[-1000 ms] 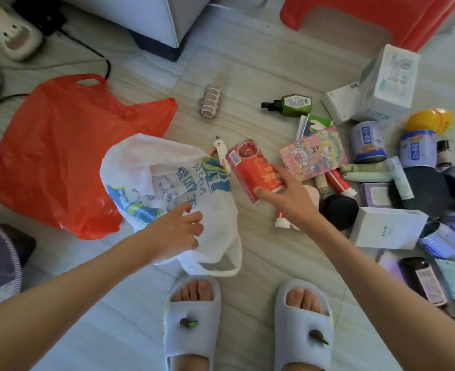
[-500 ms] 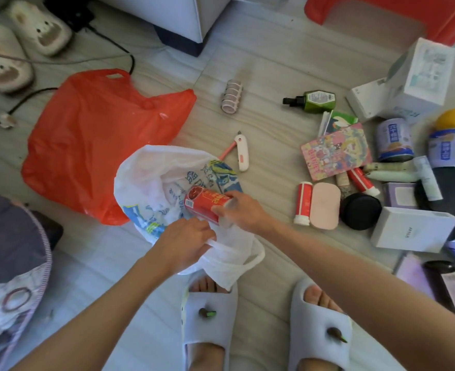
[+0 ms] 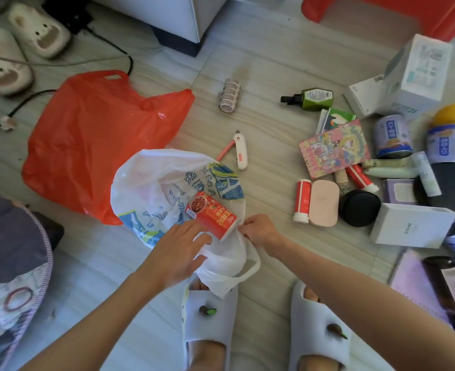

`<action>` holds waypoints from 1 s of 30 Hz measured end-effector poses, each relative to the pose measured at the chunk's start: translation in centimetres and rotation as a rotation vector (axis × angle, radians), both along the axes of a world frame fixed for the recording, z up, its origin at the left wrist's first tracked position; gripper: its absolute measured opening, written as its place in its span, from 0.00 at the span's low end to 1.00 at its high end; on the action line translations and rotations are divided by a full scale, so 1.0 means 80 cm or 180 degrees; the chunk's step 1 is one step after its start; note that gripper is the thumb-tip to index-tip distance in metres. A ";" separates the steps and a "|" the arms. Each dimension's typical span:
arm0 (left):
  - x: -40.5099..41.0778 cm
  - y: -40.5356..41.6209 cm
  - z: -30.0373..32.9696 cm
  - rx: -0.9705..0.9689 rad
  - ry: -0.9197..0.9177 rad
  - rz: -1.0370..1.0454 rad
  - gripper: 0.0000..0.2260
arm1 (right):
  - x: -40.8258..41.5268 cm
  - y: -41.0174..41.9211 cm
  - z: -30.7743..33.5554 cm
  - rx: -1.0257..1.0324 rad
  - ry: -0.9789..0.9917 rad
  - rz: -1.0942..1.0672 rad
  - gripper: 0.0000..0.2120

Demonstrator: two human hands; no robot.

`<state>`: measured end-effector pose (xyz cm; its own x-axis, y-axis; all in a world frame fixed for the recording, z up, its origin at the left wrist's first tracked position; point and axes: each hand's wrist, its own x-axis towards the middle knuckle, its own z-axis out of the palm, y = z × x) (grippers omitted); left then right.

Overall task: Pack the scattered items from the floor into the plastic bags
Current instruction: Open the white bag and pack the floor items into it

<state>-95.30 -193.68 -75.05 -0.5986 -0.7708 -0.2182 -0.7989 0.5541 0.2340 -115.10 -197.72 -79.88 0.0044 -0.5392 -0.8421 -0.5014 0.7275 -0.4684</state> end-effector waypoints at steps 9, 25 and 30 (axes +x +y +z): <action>-0.066 -0.013 0.004 0.0692 0.0416 0.0690 0.07 | -0.049 -0.072 0.016 -0.1367 0.0567 0.0015 0.10; -0.228 -0.153 -0.016 0.0483 -0.0284 -0.0423 0.28 | -0.166 0.024 0.004 -0.1447 0.1891 -0.0275 0.28; -0.277 -0.141 -0.059 0.1134 -0.0304 -0.0218 0.45 | -0.162 0.034 -0.020 -0.1653 0.1826 -0.0062 0.24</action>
<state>-117.49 -204.93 -79.79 -0.6101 -0.5953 -0.5229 -0.7903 0.5043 0.3480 -128.08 -195.00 -81.51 -0.3697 -0.8612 -0.3489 -0.7579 0.4967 -0.4229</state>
